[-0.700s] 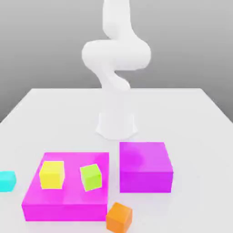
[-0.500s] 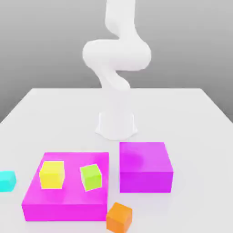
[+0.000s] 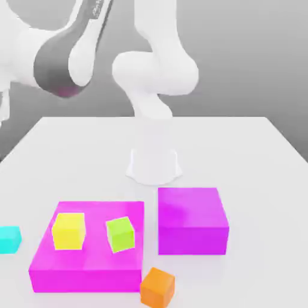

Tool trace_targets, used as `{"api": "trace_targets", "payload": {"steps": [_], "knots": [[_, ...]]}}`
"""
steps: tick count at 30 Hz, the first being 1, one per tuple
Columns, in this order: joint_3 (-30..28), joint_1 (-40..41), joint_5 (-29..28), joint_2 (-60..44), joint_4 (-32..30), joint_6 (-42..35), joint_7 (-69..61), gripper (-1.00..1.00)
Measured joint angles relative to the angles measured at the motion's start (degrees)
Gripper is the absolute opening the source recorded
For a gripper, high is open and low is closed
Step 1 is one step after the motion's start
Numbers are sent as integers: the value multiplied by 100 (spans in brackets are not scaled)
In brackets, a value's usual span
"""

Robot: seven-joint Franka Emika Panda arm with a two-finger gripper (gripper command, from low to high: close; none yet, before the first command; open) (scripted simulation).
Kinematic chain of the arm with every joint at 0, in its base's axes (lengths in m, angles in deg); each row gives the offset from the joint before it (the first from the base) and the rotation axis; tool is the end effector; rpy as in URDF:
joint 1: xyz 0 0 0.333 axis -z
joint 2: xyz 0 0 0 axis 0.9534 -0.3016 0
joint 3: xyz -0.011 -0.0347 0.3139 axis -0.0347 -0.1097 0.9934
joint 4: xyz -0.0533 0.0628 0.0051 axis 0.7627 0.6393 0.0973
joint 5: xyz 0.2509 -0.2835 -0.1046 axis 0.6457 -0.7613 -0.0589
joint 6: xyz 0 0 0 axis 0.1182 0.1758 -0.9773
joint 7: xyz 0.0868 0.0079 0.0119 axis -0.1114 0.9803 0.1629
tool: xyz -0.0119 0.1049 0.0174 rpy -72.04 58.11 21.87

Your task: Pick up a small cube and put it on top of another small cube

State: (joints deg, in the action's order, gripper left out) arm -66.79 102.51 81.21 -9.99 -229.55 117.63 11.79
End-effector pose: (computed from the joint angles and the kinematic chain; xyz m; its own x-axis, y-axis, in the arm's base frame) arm 0.3889 -0.3154 0.2940 -0.4407 -0.8953 0.0647 -0.8922 0.4290 -0.1408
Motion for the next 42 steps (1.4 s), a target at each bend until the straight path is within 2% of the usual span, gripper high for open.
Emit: {"api": "trace_targets", "payload": {"steps": [5,10,11,18,24,29,36,38,41,42], "knots": [[-59,461,760,-1042,-152,428,94,0],[257,808,1204,-2079,13,1170,-127,0],[300,844,1237,-2204,40,1265,-152,-100],[307,854,1231,-2195,37,1265,-145,-100],[53,581,736,-1097,-224,436,156,-100],[284,147,176,-164,-535,-174,141,-100],[605,-589,148,1131,-976,-1019,-451,-100],[672,-693,209,1194,-1084,-971,-602,-100],[685,-738,244,712,-1213,-361,-660,-100],[681,-746,254,559,-1245,-175,-670,100]]}}
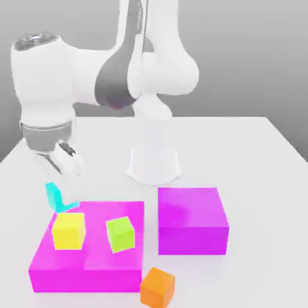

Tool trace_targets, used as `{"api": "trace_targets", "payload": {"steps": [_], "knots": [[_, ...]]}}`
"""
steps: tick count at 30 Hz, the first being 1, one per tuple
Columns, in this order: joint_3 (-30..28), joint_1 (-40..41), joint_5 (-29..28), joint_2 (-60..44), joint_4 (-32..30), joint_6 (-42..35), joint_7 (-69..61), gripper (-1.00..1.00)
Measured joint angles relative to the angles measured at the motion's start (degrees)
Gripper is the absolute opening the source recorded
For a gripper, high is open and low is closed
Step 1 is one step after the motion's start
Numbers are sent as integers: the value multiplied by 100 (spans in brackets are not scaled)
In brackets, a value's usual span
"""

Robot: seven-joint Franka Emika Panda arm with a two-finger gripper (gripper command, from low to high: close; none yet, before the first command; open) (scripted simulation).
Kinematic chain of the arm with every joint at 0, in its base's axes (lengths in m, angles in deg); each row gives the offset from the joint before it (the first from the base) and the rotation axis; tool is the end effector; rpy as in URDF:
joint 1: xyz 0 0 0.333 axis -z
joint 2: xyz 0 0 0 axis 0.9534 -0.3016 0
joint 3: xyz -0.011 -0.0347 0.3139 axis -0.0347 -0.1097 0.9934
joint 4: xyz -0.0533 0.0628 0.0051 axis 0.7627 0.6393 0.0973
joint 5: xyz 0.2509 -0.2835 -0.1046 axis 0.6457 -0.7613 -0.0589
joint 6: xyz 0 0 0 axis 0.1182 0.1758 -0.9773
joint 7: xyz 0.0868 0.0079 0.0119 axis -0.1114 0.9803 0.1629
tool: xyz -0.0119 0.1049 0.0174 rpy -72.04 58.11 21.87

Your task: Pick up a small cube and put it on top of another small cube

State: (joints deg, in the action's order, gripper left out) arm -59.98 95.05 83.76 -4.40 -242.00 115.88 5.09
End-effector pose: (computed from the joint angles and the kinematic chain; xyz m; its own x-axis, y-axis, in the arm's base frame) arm 0.3830 -0.1775 0.2540 -0.1251 -0.9921 -0.0005 -0.9921 0.1251 -0.0012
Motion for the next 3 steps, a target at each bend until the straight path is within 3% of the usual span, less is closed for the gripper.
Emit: {"api": "trace_targets", "payload": {"steps": [3], "knots": [[0,-1,0,0,0,0,0,100]]}}
